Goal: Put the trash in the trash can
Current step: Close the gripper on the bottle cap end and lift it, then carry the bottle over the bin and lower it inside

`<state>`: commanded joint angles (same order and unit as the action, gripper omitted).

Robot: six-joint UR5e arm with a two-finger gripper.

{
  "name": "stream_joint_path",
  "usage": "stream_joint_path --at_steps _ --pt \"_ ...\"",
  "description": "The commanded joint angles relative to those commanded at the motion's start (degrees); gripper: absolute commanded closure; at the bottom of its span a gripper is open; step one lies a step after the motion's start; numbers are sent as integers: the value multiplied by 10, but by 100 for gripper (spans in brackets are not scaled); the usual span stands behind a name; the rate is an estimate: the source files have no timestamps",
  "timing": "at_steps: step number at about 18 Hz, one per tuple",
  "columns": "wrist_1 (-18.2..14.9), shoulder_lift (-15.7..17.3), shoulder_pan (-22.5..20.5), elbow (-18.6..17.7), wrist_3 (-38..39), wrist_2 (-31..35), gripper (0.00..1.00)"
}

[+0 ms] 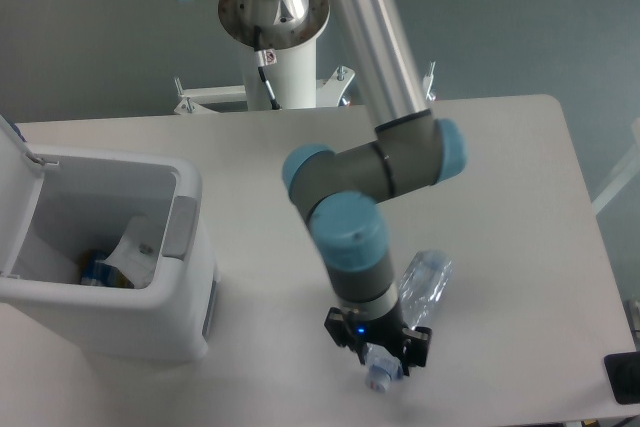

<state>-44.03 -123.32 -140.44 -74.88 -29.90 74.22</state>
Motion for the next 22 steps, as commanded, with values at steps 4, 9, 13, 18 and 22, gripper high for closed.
stream_joint_path --at_steps 4,9,13,18,22 --pt "0 44 -23 2 52 -152 70" --pt "0 85 -26 45 128 -299 70" --pt "0 113 -13 50 139 -370 70" --pt "0 138 20 48 164 -389 70" --pt "0 151 44 41 187 -390 70"
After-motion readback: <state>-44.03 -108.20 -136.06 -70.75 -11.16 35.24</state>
